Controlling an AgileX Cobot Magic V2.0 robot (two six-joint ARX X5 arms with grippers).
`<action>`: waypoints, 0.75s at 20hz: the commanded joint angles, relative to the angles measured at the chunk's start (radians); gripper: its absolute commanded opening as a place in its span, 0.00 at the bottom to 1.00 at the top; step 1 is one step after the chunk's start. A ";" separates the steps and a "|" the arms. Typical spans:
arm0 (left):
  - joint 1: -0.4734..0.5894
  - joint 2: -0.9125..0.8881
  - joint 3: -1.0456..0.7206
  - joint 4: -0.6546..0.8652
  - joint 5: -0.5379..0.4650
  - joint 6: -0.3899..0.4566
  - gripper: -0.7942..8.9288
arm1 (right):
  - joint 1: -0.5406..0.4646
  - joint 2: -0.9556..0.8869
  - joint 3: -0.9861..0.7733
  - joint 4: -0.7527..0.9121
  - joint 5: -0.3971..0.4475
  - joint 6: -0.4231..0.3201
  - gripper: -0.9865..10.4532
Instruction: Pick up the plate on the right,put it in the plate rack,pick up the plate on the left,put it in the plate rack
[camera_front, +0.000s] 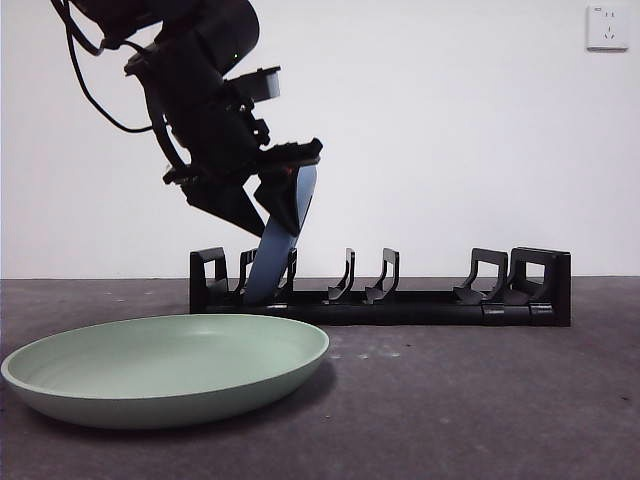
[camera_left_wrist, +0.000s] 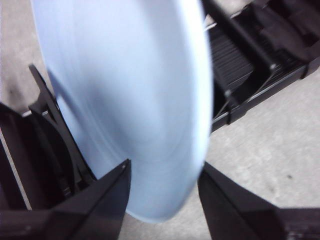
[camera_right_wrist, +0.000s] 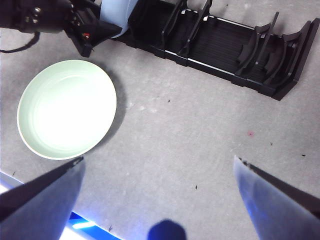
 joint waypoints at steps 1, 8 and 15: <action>0.000 -0.061 -0.010 0.003 -0.002 -0.002 0.32 | 0.001 -0.001 -0.010 0.006 0.000 -0.010 0.53; -0.011 -0.318 -0.010 -0.111 0.074 0.061 0.32 | 0.001 0.005 -0.010 0.015 0.000 0.006 0.53; -0.067 -0.693 -0.010 -0.492 0.098 0.393 0.32 | 0.039 0.174 -0.010 0.093 -0.098 0.039 0.52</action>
